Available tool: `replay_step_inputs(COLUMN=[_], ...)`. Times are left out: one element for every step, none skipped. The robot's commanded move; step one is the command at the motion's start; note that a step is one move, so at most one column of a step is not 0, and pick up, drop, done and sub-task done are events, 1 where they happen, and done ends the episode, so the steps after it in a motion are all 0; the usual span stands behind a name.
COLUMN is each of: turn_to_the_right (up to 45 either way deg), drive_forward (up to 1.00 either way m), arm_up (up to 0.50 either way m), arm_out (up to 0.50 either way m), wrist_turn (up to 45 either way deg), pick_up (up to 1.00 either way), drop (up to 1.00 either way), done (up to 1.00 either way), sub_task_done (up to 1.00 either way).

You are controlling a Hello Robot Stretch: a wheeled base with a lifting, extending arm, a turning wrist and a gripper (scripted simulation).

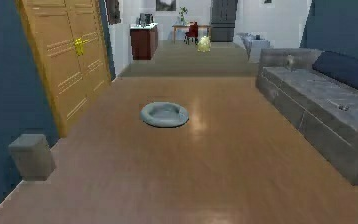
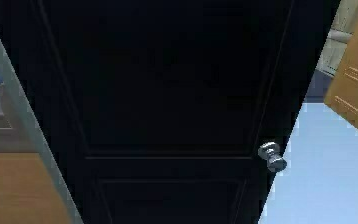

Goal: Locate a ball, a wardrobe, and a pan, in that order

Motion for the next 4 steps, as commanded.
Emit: replay_step_inputs(turn_to_the_right=[0.0, 33.0, 0.0, 3.0], drive_forward=[0.70, 0.00, 1.00, 0.00], arm_up=[0.00, 0.00, 0.00, 0.00], arm_out=[0.00, 0.00, 0.00, 0.00], wrist_turn=[0.0, 0.0, 0.0, 0.0], pick_up=[0.00, 0.00, 0.00, 0.00], drop=[0.00, 0.00, 0.00, 0.00], done=[0.00, 0.00, 0.00, 0.00], sub_task_done=[0.00, 0.00, 0.00, 0.00])
